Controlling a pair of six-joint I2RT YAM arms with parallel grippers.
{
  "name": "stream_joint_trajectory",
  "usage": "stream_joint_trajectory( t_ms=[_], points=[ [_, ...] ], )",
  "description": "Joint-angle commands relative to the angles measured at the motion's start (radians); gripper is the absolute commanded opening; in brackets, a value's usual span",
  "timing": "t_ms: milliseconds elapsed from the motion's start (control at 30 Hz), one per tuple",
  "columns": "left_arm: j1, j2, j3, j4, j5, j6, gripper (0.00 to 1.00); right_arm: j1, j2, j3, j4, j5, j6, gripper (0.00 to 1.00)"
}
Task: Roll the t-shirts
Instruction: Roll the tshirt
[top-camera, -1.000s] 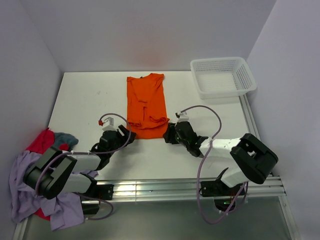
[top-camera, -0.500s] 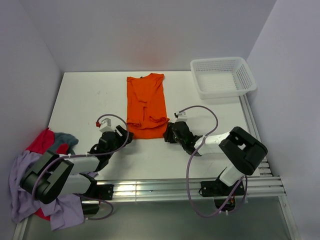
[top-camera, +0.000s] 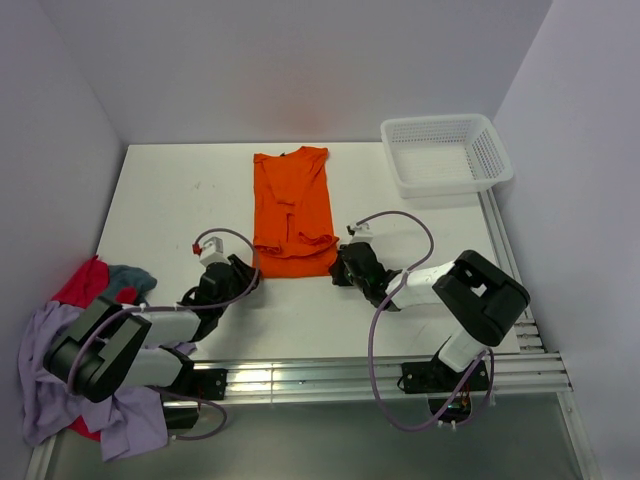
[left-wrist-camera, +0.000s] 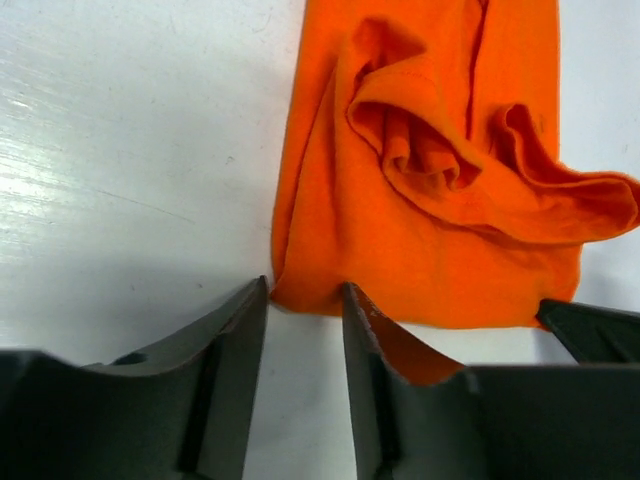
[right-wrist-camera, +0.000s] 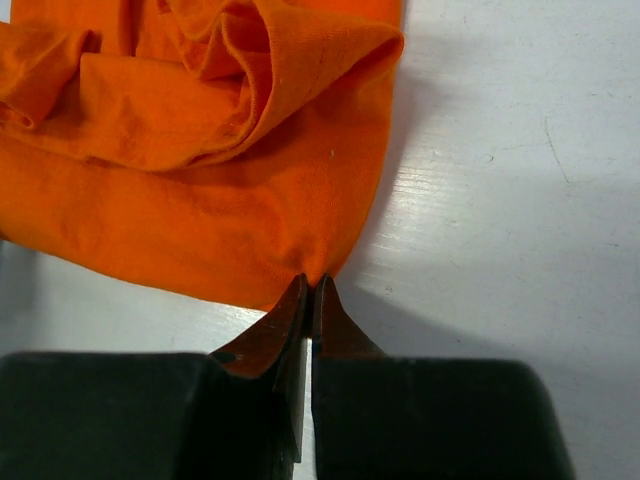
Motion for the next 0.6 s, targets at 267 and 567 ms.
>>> stream_joint_trajectory(
  t_ms=[267,567],
  points=[
    [-0.011,0.078,0.109,-0.117,-0.005,0.079,0.0,-0.003,-0.027,0.015,-0.045,0.031,0.003,0.0],
    [-0.017,-0.077,0.32,-0.514,0.025,0.086,0.0,-0.007,-0.127,0.18,-0.37,0.015,-0.004,0.0]
  ],
)
